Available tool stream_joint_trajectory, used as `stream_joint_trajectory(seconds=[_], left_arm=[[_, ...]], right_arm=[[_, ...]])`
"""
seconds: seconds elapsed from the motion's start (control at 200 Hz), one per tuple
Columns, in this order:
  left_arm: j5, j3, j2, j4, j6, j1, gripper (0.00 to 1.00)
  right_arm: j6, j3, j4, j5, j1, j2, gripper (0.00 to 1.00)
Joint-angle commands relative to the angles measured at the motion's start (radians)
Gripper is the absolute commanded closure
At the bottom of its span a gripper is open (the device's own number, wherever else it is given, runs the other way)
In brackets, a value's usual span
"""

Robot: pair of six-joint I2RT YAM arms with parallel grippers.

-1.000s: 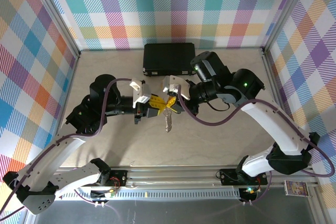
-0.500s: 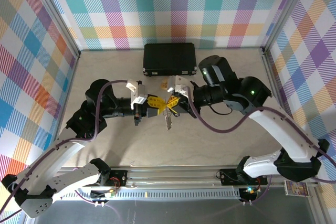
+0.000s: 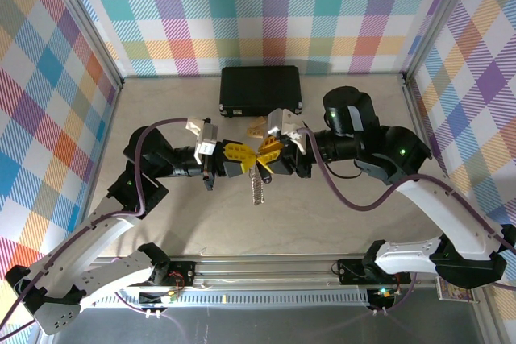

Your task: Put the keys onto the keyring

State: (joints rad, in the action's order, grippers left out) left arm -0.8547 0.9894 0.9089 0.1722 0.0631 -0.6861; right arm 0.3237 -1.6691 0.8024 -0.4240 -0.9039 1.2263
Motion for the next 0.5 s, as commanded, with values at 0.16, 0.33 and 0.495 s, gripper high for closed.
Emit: stream_joint_trajectory(seconds=[0.16,0.33,0.495], left_arm=[[-0.043,-0.006,-0.027,0.12,0.047,-0.01,1.0],[-0.037,0.003,-0.019,0.079,0.017,-0.01,1.0],[0.066,0.056,-0.025,-0.21,-0.196,-0.009,0.97]], right_arm=[[-0.026,0.024,-0.045,-0.013,-0.001,-0.026,0.88],[-0.01,0.014,-0.035,-0.019,-0.001,-0.025,1.0],[0.03,-0.041,0.046,0.017,-0.001,0.005,1.0]])
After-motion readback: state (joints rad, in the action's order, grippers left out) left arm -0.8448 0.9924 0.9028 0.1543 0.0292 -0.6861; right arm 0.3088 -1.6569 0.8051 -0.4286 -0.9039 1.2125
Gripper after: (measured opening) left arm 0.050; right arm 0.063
